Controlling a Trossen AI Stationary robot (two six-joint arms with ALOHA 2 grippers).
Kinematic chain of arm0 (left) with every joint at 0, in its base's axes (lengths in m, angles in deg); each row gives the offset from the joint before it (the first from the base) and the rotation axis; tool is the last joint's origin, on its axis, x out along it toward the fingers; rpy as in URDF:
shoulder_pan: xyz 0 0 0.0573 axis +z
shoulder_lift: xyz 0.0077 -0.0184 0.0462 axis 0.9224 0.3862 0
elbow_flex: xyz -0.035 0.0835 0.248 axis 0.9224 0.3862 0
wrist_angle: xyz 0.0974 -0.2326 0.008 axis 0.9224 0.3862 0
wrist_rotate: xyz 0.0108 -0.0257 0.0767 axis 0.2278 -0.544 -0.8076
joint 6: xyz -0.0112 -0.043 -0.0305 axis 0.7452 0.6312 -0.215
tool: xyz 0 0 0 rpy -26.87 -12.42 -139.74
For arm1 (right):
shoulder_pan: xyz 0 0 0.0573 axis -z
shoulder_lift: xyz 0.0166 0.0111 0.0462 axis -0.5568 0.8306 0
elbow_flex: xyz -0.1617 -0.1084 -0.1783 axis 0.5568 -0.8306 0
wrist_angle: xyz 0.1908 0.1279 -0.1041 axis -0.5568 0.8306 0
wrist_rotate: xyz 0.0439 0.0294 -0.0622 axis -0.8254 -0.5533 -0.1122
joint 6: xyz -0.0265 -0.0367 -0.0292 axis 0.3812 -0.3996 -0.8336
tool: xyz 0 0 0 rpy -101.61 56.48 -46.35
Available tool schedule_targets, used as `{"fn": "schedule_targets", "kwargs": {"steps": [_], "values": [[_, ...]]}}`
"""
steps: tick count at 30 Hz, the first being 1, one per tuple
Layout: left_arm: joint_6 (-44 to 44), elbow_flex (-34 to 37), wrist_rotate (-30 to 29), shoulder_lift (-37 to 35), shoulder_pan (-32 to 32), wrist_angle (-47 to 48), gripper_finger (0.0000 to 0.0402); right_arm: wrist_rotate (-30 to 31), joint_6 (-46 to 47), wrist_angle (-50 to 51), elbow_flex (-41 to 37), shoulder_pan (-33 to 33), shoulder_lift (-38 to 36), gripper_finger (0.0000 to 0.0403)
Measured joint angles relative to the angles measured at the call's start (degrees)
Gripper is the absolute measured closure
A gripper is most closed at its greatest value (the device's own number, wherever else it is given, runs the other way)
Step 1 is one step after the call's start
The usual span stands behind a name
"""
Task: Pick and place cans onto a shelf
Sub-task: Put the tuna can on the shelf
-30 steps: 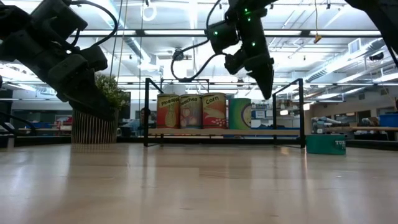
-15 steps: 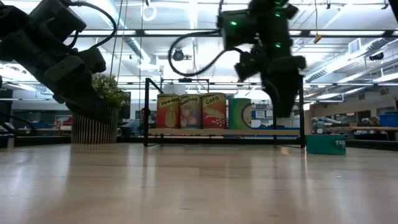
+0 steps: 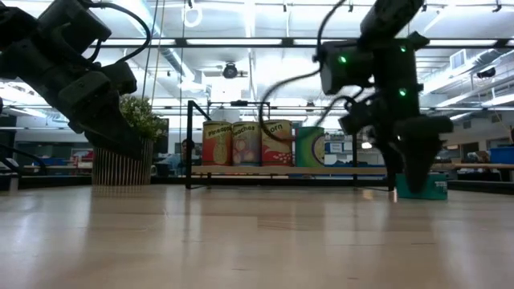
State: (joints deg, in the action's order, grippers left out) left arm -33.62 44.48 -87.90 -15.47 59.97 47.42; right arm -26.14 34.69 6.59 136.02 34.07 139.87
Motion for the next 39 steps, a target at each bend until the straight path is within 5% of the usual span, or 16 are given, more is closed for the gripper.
{"fn": "schedule_targets", "kwargs": {"steps": [6,15,26,39], "values": [[0.36,0.0,0.0,0.0,0.0,-0.02,0.0014,-0.32,0.51,0.56,-2.4,0.0,-0.09,0.0035],[-1.17,0.0,-0.01,0.0,0.02,-1.15,0.0014,-1.05,-3.89,2.66,2.6,4.61,0.0,0.0109],[-1.19,0.0,-0.01,0.0,0.02,-1.72,0.0014,4.2,-11.16,8.55,18.49,16.35,0.0,0.0079],[-3.29,0.0,-0.01,0.0,0.15,-1.7,0.0014,-0.78,-20.94,3.85,19.43,28.48,3.8,0.0087]]}}
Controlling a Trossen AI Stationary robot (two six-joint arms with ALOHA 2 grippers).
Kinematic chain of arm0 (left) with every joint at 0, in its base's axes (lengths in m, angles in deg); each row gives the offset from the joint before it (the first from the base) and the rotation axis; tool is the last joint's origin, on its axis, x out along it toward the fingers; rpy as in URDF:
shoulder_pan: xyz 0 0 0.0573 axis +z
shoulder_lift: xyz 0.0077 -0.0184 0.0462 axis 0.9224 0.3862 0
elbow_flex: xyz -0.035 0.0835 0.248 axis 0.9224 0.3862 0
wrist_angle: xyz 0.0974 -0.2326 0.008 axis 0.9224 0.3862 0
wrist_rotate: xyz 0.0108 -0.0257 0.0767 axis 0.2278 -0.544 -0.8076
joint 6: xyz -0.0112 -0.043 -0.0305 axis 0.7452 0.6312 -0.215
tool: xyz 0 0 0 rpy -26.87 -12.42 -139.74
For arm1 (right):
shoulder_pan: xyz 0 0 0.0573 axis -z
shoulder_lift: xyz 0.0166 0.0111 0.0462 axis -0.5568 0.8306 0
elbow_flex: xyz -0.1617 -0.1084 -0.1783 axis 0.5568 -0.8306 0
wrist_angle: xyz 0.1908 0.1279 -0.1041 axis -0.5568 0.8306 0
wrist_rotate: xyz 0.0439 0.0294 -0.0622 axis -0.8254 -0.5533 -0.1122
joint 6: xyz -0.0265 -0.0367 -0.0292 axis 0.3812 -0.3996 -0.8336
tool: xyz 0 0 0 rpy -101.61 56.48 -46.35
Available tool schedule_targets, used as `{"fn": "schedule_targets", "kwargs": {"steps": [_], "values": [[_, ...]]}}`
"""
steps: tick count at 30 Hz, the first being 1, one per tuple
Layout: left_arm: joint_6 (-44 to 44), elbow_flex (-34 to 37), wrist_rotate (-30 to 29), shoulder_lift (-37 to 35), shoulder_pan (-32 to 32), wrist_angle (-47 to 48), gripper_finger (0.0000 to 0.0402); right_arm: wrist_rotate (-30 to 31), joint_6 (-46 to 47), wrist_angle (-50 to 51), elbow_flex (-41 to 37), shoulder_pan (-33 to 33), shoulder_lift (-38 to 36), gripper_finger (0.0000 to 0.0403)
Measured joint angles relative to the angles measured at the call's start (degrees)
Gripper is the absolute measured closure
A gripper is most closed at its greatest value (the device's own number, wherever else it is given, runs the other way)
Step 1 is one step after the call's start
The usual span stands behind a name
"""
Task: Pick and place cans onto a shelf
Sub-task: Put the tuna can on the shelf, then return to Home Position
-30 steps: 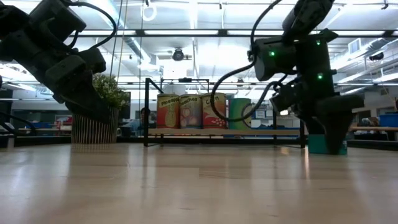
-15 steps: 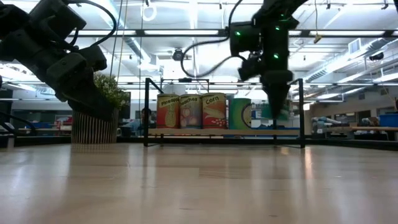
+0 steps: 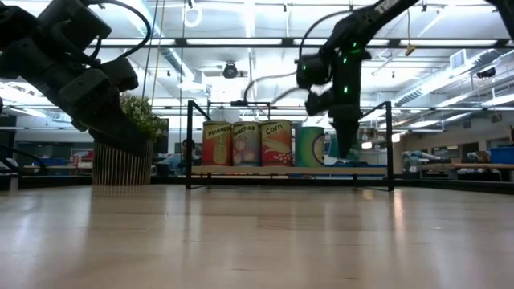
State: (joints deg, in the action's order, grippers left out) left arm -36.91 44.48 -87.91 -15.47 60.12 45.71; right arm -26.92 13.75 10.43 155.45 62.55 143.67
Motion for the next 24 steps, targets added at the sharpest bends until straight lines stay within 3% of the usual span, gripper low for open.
{"fn": "schedule_targets", "kwargs": {"steps": [4,12,17,21,24], "values": [[0.02,0.0,0.0,0.0,0.03,0.0,0.0014,1.77,-0.85,-0.03,0.39,-0.24,2.33,0.0077],[-2.39,0.0,0.0,0.0,0.25,0.0,0.0014,1.78,-1.23,2.58,4.08,-0.11,2.66,0.0008],[-2.4,0.0,0.0,0.0,0.25,0.0,0.0014,2.45,0.99,9.48,10.3,-0.56,2.65,0.0017],[-5.91,-0.2,0.02,-0.65,0.25,0.66,0.0014,6.44,4.54,16.3,15.03,-2.7,2.53,0.0021],[-8.33,-3.66,-0.37,-2.61,0.25,7.71,0.0014,6.68,7.51,18.06,15.62,-4.98,0.17,0.0021]]}}
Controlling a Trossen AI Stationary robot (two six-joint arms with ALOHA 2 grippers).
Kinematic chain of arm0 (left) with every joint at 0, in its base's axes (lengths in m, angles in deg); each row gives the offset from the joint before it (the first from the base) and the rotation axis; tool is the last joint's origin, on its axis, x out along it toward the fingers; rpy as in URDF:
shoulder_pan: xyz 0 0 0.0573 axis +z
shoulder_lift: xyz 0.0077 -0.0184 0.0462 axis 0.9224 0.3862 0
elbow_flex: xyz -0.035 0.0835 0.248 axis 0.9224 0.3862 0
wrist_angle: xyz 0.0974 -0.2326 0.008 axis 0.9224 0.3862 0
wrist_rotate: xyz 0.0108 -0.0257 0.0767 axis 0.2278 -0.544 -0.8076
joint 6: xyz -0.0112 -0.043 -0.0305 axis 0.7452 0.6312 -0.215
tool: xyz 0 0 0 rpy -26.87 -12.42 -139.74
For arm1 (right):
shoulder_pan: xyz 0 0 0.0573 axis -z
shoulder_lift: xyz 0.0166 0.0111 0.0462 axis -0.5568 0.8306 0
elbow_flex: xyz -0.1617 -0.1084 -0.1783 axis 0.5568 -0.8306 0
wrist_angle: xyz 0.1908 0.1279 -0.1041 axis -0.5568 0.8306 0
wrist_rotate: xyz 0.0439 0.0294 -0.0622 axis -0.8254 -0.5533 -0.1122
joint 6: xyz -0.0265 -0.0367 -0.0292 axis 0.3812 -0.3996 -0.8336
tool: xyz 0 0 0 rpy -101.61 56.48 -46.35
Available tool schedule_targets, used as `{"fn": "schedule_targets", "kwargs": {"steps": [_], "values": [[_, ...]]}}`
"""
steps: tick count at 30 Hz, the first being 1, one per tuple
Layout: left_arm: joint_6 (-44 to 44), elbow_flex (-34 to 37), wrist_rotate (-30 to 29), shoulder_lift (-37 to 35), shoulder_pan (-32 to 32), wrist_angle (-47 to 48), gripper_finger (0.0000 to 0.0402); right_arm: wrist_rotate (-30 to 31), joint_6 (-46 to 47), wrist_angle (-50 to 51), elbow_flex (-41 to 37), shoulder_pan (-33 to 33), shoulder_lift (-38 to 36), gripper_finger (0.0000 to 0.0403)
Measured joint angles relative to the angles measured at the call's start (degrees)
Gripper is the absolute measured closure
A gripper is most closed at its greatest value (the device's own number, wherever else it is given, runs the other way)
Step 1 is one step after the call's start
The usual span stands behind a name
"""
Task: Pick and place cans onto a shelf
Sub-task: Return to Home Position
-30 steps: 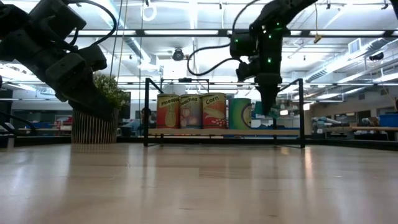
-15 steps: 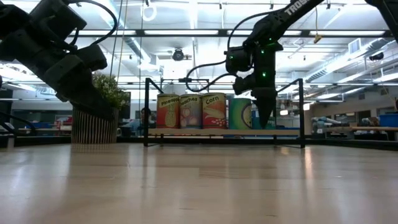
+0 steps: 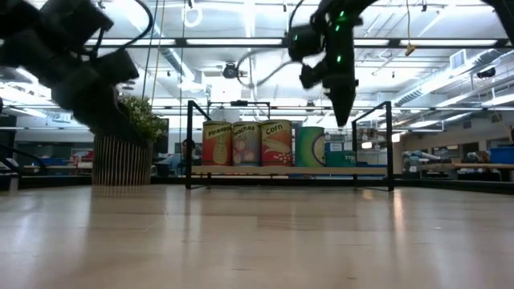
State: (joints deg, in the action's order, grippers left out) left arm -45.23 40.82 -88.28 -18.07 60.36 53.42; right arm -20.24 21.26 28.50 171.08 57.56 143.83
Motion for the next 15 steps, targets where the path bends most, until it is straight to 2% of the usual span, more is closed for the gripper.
{"fn": "schedule_targets", "kwargs": {"steps": [5,11,15], "values": [[-3.37,-5.31,-0.98,-4.08,-0.72,4.99,0.0014,-0.48,3.08,-10.05,-7.57,-5.77,-9.17,0.0021],[-7.9,-5.52,-5.84,-12.01,-3.25,1.01,0.0014,-0.31,8.32,-22.57,-19.03,-13.65,-20.15,0.0021],[-11.28,-4.17,-5.75,-19.0,-5.99,-2.94,0.0014,-0.32,9.56,-33.82,-28.21,-17.95,-27.61,0.0021]]}}
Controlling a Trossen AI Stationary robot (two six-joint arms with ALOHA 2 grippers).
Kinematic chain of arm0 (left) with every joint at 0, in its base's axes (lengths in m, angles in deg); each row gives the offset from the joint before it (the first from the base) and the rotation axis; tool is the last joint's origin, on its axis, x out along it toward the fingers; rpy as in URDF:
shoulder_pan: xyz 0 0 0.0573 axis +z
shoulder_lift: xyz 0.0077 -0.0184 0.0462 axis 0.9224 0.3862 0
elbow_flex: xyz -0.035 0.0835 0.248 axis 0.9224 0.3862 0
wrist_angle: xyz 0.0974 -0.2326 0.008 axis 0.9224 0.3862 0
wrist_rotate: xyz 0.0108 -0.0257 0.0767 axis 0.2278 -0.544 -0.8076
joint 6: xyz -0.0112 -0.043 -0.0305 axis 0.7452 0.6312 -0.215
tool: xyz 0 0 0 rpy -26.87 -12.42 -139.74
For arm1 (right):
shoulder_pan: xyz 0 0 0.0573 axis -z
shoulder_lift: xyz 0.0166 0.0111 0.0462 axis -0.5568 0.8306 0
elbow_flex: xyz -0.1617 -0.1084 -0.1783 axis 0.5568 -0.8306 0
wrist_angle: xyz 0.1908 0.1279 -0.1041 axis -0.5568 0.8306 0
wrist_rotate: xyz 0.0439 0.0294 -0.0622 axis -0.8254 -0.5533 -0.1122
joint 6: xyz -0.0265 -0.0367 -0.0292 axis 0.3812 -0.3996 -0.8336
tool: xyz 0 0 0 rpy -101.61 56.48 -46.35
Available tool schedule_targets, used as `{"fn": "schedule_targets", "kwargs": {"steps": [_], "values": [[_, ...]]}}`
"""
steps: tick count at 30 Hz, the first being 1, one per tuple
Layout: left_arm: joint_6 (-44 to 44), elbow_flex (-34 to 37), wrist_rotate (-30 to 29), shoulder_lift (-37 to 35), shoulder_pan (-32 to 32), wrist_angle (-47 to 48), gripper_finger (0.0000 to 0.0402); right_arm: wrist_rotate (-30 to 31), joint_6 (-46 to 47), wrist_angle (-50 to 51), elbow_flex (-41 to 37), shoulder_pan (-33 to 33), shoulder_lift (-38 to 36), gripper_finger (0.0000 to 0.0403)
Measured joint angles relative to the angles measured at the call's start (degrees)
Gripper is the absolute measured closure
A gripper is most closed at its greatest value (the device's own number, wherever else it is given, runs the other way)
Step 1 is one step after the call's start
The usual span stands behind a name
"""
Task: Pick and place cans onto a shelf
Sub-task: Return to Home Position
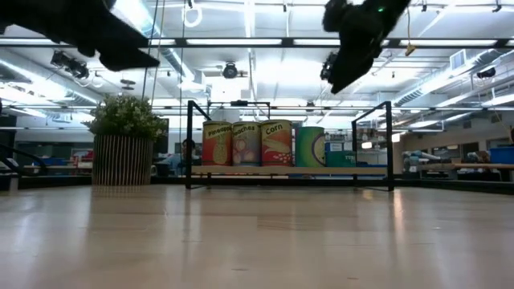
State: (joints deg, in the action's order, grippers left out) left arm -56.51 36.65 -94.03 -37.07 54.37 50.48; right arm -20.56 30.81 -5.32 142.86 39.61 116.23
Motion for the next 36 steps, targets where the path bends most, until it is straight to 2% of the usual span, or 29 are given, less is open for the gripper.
{"fn": "schedule_targets", "kwargs": {"steps": [5,14,23,33,36], "values": [[-2.27,4.7,-0.47,-8.44,-0.43,-6.1,0.0014,-0.01,-1.54,-15.45,-11.53,-2.66,-9.09,0.0021],[-1.99,11.69,-1.15,-21.5,3.22,-9.49,0.0014,-1.94,-7.69,-43.44,-29.29,-1.65,-21.61,0.0021],[-3.58,17.8,-1.47,-32.96,4.44,-11.27,0.0014,-4.81,-6.48,-57.19,-42.76,2.26,-29.22,0.0021],[-7.0,18.08,-2.91,-32.69,4.27,-13.78,0.0014,-6.0,-2.04,-78.47,-59.31,5.58,-38.09,0.0021],[-7.38,18.08,-2.91,-32.67,4.27,-14.68,0.0014,-6.04,0.44,-79.83,-61.8,6.9,-40.39,0.0021]]}}
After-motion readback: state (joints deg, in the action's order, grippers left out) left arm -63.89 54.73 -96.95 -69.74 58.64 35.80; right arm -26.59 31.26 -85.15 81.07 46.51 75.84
